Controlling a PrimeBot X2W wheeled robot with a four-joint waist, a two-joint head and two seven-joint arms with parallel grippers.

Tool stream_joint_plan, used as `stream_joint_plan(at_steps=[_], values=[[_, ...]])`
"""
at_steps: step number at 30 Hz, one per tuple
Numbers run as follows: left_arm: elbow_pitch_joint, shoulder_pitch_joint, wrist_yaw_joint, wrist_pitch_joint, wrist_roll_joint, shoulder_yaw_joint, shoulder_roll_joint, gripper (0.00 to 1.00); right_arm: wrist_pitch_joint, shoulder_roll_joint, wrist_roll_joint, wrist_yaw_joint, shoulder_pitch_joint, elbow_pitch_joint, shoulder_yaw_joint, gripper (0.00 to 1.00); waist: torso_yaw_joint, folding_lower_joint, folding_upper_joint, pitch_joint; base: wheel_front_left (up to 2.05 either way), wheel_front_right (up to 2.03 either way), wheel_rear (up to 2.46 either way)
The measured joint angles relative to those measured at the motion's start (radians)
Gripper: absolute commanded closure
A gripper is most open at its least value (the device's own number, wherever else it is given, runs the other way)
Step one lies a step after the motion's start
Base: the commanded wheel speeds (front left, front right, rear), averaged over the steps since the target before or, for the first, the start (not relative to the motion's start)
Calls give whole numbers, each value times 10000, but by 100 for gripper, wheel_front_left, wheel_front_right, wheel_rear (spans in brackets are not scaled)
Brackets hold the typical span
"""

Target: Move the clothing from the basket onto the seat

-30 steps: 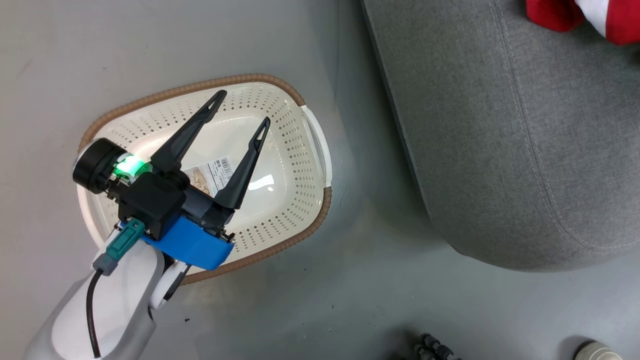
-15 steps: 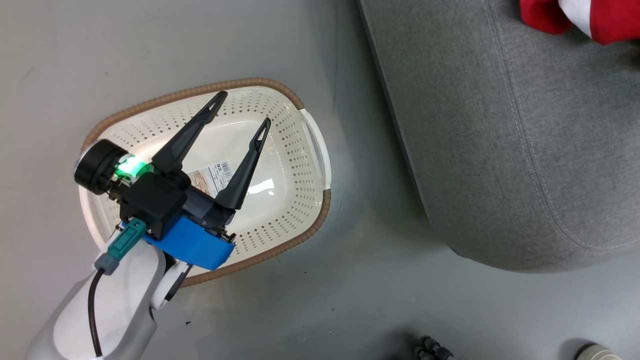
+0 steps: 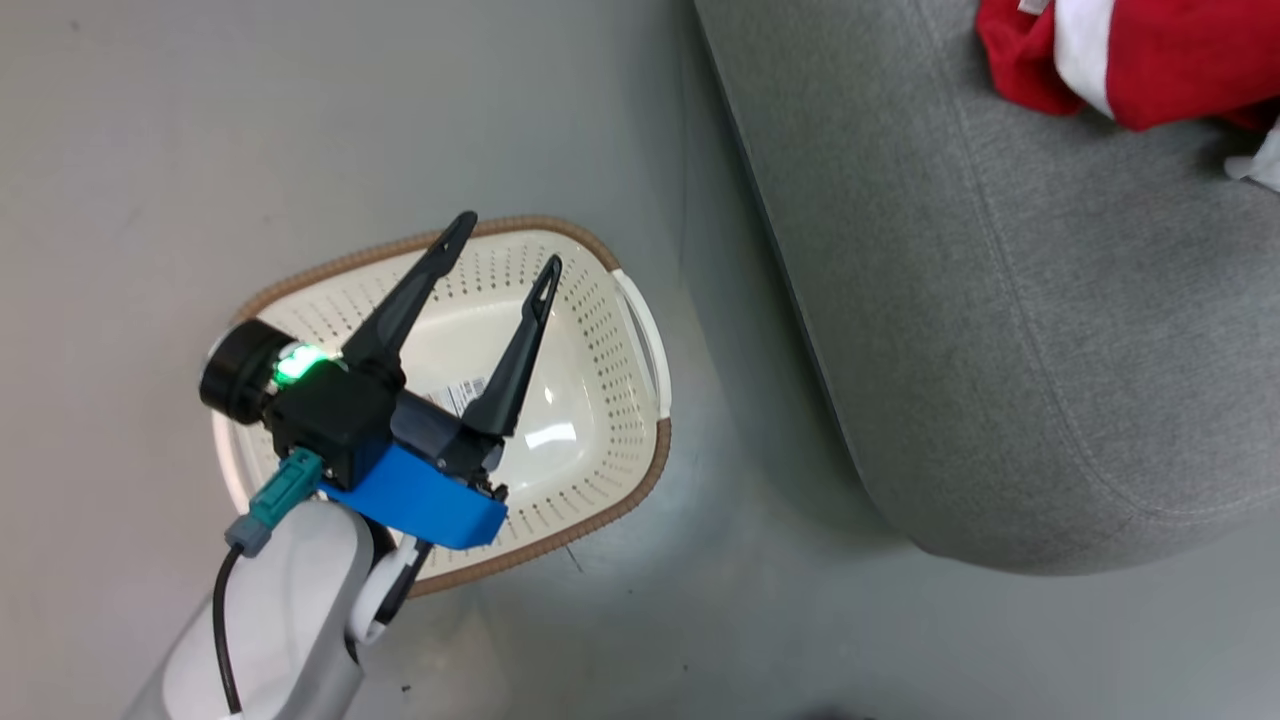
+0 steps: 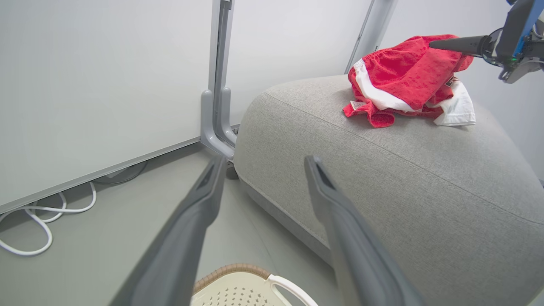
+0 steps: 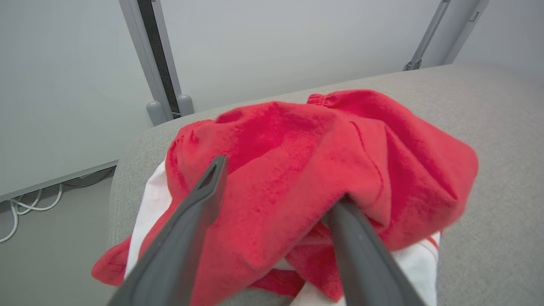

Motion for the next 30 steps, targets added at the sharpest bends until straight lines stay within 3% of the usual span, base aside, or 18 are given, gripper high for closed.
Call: stream_joint_plan(at_steps=[14, 22, 30], values=[[658, 2466, -61, -4, -268, 1363, -1613, 0, 437, 278, -709, 0, 3387, -2015, 857, 0, 561, -2, 1, -3055, 0, 0, 0], [874, 3709, -63, -2, -267, 2236, -2048, 0, 627, 922, -957, 0, 5807, -3879, 633, 0, 1265, -4, 1, -4668, 0, 0, 0], [1045, 4490, -63, -12, -140, 3191, -2268, 0, 357, 2013, -1680, 0, 7720, -5601, 393, 0, 2271, -4, 1, -5561, 0, 0, 0]])
